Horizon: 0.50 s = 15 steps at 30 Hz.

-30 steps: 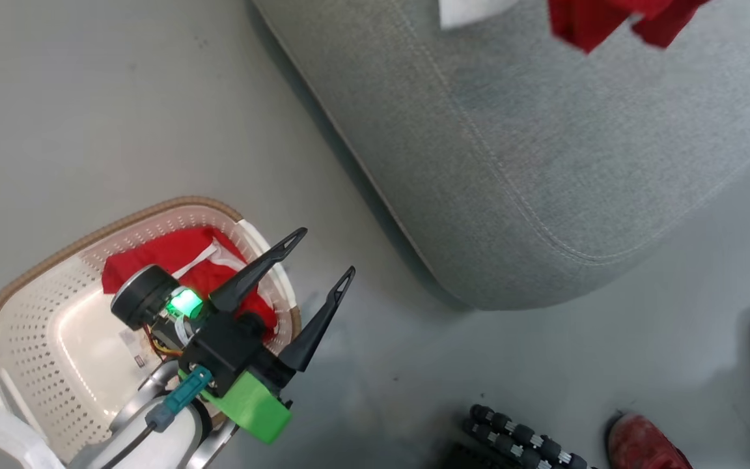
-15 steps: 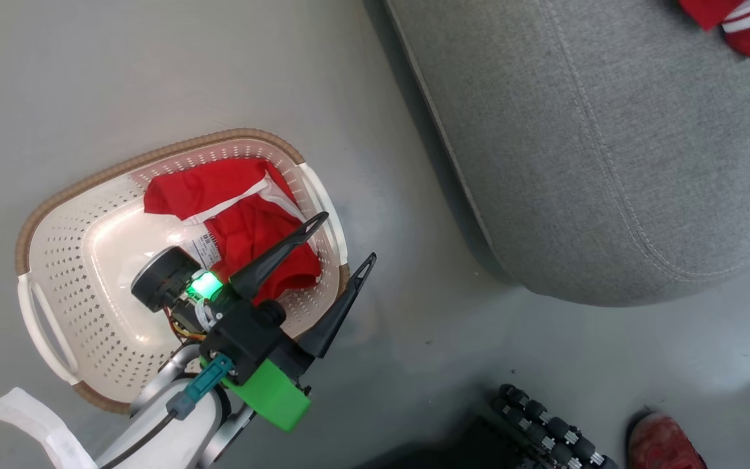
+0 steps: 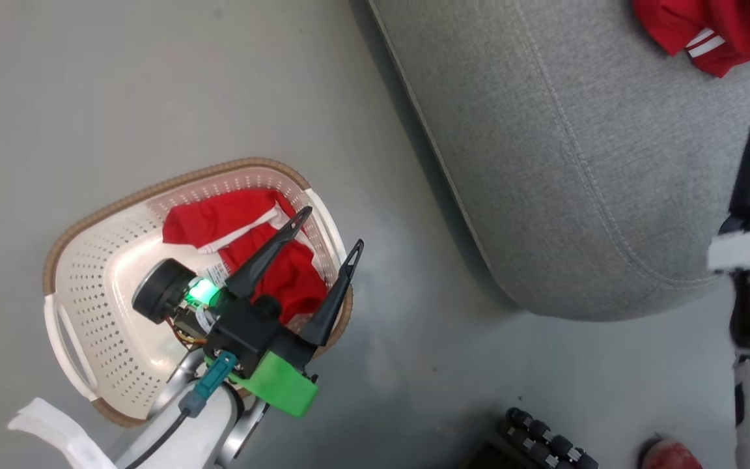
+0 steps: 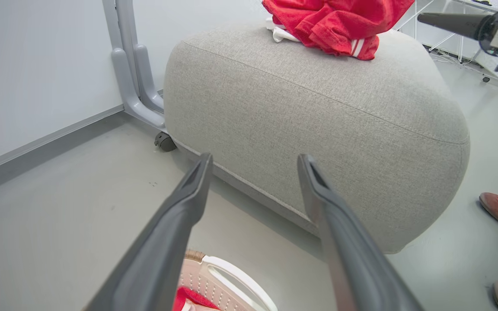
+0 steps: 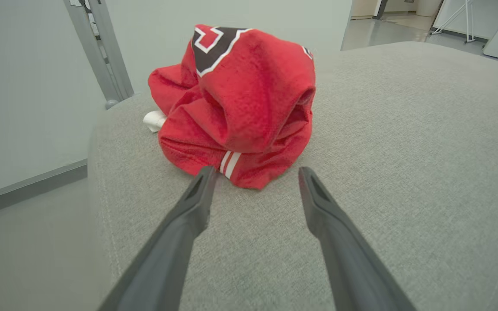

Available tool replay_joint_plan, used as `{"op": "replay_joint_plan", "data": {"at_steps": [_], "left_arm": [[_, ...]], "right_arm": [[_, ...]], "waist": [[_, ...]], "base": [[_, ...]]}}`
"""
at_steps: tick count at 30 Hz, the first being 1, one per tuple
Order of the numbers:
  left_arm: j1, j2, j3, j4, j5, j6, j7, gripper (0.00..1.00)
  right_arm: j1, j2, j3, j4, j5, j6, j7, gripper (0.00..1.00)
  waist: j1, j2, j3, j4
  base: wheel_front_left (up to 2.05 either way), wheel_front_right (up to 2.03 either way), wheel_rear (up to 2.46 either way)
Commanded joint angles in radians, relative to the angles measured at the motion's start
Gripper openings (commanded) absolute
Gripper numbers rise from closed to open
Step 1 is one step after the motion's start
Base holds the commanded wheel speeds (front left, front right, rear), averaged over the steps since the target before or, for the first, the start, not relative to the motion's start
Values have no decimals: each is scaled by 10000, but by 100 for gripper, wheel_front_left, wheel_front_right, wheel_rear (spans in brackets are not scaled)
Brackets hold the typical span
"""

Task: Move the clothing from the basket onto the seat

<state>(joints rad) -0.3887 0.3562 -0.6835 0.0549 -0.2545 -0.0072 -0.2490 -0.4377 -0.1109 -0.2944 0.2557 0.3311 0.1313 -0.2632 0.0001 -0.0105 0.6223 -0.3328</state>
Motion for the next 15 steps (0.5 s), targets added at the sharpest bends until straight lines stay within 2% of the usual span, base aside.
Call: {"op": "replay_joint_plan", "data": {"at_steps": [1, 6, 8, 15], "left_arm": [[199, -170, 55, 99, -15, 125, -96, 100], [492, -880, 357, 218, -120, 367, -166, 100], [756, -1145, 650, 156, -112, 473, -161, 100], [2081, -2201, 2087, -1, -151, 314, -165, 100]], "right_arm": [[440, 97, 182, -279, -64, -12, -25, 100], [1592, 315, 1207, -1256, -245, -10, -25, 100], [1992, 361, 1928, -1508, -423, -10, -25, 100], [2884, 381, 3808, -1758, -712, -12, -25, 100]], "waist": [[-1, 105, -591, 160], [-1, 105, -1474, 811], [-1, 105, -1852, 1142], [-1, 105, -3382, 2301]], "base": [[0, 0, 0], [0, 0, 0], [0, 0, 0], [0, 0, 0]]}}
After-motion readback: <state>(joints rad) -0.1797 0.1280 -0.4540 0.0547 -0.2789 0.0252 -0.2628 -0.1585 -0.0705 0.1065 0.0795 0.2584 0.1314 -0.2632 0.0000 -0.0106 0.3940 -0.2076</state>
